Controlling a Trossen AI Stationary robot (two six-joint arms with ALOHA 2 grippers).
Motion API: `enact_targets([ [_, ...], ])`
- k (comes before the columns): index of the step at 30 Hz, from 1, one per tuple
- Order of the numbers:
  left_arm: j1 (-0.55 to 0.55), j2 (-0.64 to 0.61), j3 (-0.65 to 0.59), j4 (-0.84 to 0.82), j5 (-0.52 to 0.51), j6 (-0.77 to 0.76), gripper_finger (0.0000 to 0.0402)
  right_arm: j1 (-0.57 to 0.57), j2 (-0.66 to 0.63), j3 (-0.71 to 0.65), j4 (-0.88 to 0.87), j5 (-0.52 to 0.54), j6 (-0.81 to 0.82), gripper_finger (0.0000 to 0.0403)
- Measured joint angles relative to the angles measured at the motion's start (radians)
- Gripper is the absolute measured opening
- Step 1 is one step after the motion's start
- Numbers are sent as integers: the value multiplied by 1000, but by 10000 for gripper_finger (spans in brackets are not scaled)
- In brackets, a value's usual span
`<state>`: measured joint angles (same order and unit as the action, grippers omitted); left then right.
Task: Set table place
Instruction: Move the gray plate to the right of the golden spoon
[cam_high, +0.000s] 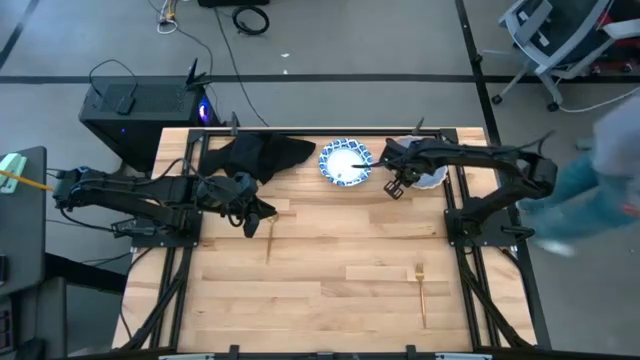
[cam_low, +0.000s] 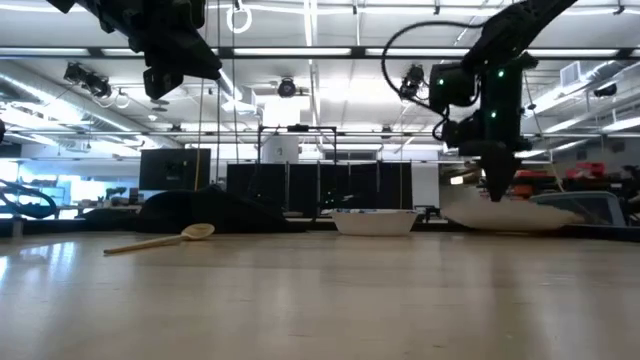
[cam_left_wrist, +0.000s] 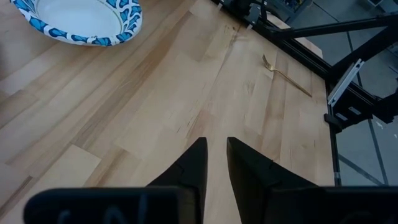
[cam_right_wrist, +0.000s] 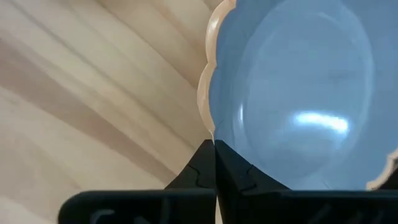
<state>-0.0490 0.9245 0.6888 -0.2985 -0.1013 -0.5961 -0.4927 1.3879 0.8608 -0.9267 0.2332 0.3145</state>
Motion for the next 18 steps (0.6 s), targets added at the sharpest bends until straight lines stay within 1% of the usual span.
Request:
enact_targets([
  [5,0,0,0,0,0,0,69,50,-74,0,-35,2,44,0],
  [11,0,0,0,0,0,0,68,130,-141,3,-92,53,122,0],
  [14,0,0,0,0,0,0,70,177,-153,37,-141,77,146,0],
  [18,0,0,0,0,0,0,68,249,-153,118,-225,134,170,0],
])
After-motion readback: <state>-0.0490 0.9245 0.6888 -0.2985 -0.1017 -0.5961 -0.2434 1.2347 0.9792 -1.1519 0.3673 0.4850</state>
